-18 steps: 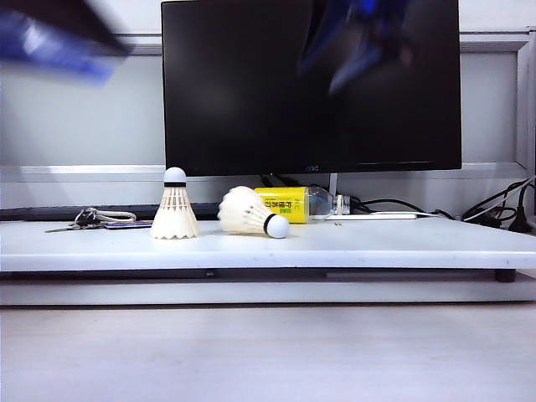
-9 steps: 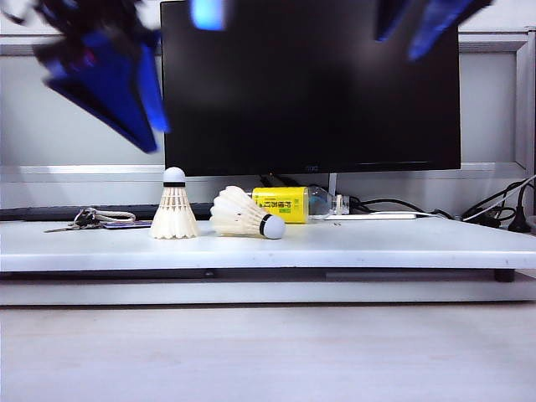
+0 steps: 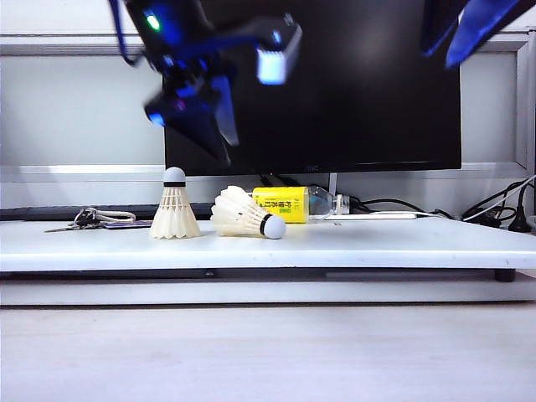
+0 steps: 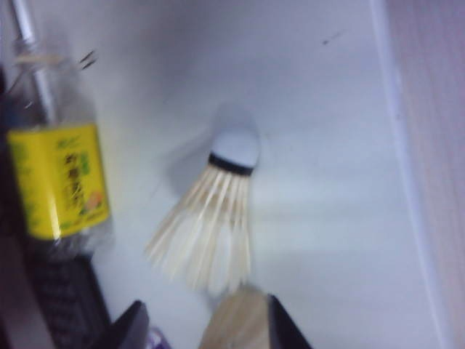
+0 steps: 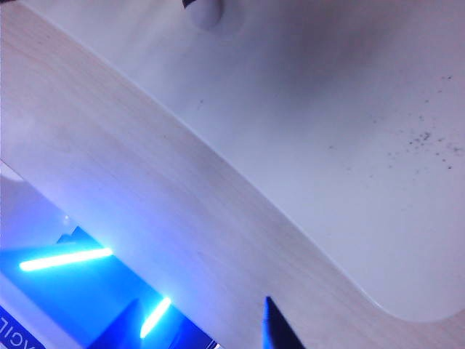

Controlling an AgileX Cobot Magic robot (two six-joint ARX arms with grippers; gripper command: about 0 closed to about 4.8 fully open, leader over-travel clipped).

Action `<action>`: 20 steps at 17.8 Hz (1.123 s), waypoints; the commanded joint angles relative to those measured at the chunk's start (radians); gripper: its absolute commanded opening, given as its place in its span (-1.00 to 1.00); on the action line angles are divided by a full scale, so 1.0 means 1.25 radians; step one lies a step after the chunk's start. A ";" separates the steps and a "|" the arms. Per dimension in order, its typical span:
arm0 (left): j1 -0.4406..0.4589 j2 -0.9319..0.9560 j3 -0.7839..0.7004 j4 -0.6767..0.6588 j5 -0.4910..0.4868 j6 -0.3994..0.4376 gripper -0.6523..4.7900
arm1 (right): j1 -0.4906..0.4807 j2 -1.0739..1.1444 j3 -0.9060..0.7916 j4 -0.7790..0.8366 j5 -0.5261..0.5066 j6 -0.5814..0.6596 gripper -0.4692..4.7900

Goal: Stack the badminton balls on the table vertically.

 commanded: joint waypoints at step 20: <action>0.009 0.228 0.131 0.012 0.120 0.066 0.01 | -0.001 -0.032 -0.061 -0.002 0.001 0.002 -0.02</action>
